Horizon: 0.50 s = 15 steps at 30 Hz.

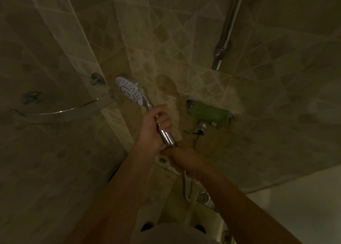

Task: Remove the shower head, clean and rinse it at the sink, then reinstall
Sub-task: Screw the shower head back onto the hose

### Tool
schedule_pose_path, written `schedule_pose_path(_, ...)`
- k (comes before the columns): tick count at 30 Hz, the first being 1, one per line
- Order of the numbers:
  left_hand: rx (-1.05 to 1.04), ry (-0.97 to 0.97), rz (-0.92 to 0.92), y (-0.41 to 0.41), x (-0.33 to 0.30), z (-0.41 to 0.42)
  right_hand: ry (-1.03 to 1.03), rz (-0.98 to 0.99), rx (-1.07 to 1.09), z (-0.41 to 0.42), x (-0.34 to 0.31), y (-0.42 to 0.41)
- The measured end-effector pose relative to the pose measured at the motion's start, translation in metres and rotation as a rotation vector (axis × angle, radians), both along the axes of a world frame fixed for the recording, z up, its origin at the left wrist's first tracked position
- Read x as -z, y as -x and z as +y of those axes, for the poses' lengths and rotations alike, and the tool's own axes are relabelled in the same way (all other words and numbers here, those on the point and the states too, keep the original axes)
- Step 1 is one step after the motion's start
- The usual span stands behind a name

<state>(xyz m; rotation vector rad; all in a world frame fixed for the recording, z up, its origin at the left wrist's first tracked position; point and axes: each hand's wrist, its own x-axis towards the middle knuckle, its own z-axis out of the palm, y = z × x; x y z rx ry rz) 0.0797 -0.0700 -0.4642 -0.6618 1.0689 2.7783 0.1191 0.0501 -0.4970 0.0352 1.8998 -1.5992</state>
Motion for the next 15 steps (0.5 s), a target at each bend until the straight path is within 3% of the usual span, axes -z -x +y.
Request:
schedule_pose_path(2,0.064,-0.105,0.075,-0.004,0.000,-0.006,0.077,-0.066,-0.017,0.001,-0.003,0.000)
schedule_pose_path(4,0.053,-0.008,0.066,-0.005,-0.003,-0.006,-0.017,0.020,0.026,-0.001,-0.004,0.001)
schedule_pose_path(7,0.002,0.242,-0.022,0.000,-0.005,-0.007,-0.202,0.229,0.090,-0.001,0.002,0.003)
schedule_pose_path(11,-0.062,0.231,-0.205,-0.001,-0.011,-0.002,-0.387,0.396,0.006,0.002,0.011,-0.001)
schedule_pose_path(13,-0.148,0.196,-0.203,-0.004,-0.006,0.001,-0.362,0.328,-0.047,-0.001,0.010,-0.003)
schedule_pose_path(15,-0.132,0.088,-0.126,-0.010,-0.001,-0.005,-0.171,0.086,-0.084,-0.001,0.006,-0.006)
